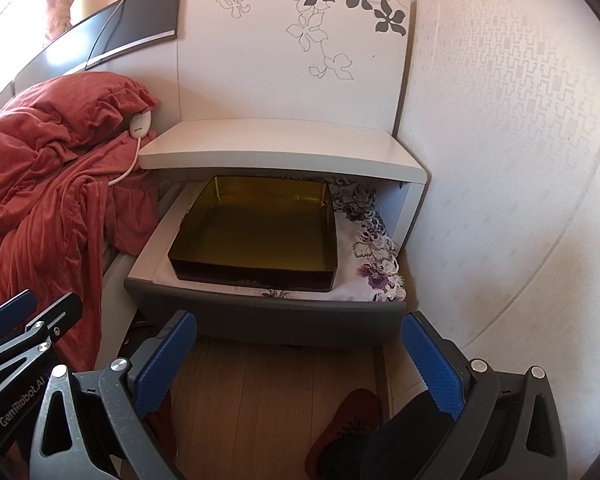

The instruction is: Organize soft objects

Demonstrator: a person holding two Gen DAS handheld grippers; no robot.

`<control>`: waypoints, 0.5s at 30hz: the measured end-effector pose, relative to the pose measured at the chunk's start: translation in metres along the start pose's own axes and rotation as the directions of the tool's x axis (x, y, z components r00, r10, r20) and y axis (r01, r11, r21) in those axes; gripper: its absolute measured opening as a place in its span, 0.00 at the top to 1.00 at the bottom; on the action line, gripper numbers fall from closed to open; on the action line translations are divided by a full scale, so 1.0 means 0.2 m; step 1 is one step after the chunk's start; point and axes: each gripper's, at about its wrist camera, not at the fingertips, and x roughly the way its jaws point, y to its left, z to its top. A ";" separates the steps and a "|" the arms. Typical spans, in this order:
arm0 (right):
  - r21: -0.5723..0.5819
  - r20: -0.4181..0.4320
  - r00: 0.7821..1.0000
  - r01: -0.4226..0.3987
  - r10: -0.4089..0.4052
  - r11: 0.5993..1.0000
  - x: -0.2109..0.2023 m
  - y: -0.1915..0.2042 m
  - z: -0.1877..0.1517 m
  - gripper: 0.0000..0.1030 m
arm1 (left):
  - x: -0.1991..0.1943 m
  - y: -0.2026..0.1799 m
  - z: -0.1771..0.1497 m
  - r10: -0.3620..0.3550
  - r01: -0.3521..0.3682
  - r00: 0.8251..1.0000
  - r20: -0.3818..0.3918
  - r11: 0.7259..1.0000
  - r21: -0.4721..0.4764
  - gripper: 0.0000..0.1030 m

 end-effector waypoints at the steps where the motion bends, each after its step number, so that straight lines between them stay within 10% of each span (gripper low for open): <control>1: -0.009 -0.005 1.000 -0.010 0.010 1.000 0.01 0.00 0.00 0.00 | 0.02 0.01 0.00 -0.018 0.018 1.000 -0.016 1.000 -0.004 0.41; 9: -0.154 -0.173 0.973 -0.178 0.151 0.972 0.34 0.01 0.01 0.00 | 0.31 0.09 0.01 -0.166 0.152 0.964 -0.210 0.985 -0.080 0.40; 15: -0.423 -0.319 0.943 -0.226 0.089 0.878 0.66 0.20 -0.07 0.00 | 0.61 0.15 0.04 -0.191 0.137 0.926 -0.327 0.974 -0.179 0.40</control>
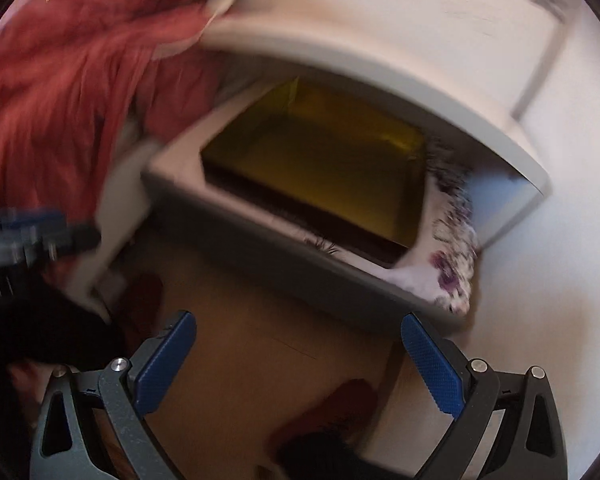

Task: Organize soft objects
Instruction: 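Hook the drawer front with the right tool and pull the drawer open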

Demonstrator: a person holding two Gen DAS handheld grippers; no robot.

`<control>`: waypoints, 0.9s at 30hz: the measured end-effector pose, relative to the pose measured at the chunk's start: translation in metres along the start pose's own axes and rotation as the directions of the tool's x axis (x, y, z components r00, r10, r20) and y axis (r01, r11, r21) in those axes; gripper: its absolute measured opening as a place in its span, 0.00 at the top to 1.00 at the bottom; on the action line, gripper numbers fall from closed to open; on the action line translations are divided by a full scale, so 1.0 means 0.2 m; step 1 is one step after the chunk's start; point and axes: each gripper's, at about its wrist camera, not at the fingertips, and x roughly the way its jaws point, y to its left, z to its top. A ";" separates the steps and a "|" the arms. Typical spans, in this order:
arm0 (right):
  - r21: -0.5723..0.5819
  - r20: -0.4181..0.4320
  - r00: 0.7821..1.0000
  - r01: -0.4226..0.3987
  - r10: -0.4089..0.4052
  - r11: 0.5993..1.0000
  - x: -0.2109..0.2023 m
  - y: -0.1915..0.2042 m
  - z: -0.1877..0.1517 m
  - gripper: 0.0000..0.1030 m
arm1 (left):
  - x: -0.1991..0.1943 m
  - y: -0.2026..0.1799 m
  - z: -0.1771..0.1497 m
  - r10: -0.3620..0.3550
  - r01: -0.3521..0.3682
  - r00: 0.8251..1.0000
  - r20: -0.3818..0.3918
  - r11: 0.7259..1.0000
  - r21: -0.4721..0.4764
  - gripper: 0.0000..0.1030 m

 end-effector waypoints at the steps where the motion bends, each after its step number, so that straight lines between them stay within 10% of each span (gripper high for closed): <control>1: -0.050 -0.022 1.000 0.019 -0.020 0.999 0.05 0.02 0.00 0.00 | 0.04 0.01 0.03 0.002 -0.002 1.000 -0.014 1.000 -0.014 0.40; 10: -0.426 -0.141 0.970 0.121 -0.198 0.897 0.54 0.21 -0.08 0.00 | 0.44 0.08 0.21 -0.017 0.001 0.994 -0.106 0.989 -0.148 0.39; 27: -0.487 -0.150 0.953 0.161 -0.264 0.858 0.84 0.22 -0.08 0.00 | 0.68 0.15 0.32 -0.025 -0.003 0.995 -0.101 0.963 -0.268 0.37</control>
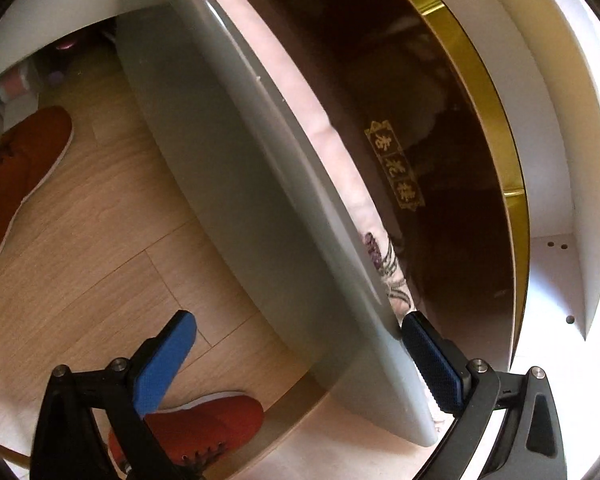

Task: Organize soft objects
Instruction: 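Hook the drawer front with the right tool and pull the drawer open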

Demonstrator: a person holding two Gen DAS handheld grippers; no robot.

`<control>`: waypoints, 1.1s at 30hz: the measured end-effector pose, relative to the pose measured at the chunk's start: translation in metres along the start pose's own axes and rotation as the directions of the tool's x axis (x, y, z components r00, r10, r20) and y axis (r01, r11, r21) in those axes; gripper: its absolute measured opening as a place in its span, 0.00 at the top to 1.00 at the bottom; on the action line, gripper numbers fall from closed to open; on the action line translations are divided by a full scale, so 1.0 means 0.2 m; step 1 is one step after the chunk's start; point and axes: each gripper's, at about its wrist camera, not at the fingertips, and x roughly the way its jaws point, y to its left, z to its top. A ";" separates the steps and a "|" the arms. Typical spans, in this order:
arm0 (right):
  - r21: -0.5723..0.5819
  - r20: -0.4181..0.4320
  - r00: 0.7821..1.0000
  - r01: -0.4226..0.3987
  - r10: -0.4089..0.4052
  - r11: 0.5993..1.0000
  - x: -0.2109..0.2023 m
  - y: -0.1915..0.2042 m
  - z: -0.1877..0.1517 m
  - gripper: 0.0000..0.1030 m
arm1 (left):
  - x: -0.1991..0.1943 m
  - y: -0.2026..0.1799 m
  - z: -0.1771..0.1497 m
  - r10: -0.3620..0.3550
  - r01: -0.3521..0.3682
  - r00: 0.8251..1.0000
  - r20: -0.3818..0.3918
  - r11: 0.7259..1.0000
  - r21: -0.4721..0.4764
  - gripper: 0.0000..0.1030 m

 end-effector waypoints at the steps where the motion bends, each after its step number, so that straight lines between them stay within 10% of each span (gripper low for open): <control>1: -0.014 -0.003 1.000 0.005 -0.005 1.000 -0.01 0.00 0.02 0.00 | 0.00 0.00 0.00 0.004 -0.004 1.000 -0.002 1.000 -0.007 0.37; 33: -0.125 -0.056 0.988 -0.149 0.143 0.981 -0.23 0.08 -0.01 0.00 | 0.00 0.14 -0.10 0.147 -0.152 0.984 -0.105 0.988 -0.037 0.26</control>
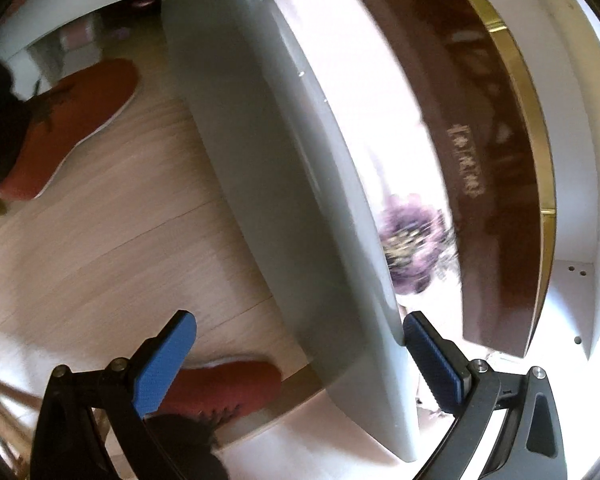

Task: Organize soft objects
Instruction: 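Hook the drawer front with the right tool and pull the drawer open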

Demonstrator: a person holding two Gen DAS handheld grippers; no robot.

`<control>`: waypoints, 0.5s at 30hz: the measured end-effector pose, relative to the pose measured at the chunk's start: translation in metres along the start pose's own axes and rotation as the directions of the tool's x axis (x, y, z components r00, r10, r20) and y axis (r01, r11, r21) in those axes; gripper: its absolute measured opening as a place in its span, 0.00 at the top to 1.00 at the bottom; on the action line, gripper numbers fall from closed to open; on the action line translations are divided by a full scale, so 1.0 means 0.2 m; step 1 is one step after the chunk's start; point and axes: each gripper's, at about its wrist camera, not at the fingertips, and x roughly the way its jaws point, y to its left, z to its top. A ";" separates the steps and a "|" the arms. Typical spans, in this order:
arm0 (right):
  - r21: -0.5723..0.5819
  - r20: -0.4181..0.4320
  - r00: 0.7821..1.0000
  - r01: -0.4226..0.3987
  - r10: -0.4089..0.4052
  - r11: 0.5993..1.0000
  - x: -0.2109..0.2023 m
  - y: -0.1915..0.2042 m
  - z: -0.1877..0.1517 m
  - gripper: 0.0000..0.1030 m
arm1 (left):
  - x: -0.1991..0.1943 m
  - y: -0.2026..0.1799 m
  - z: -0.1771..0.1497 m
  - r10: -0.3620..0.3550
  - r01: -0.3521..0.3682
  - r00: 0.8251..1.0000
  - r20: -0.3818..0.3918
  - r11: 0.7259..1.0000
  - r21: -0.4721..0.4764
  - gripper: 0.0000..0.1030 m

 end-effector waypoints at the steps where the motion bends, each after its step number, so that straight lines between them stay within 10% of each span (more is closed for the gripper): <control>1: -0.007 -0.010 1.000 -0.005 0.005 1.000 0.00 0.03 0.00 0.00 | -0.01 0.01 -0.02 0.023 -0.023 1.000 -0.005 1.000 0.007 0.26; 15: -0.021 -0.146 0.988 -0.060 0.056 0.998 -0.18 0.29 -0.01 0.00 | -0.11 0.08 -0.21 0.196 -0.192 0.979 -0.054 0.978 0.078 0.24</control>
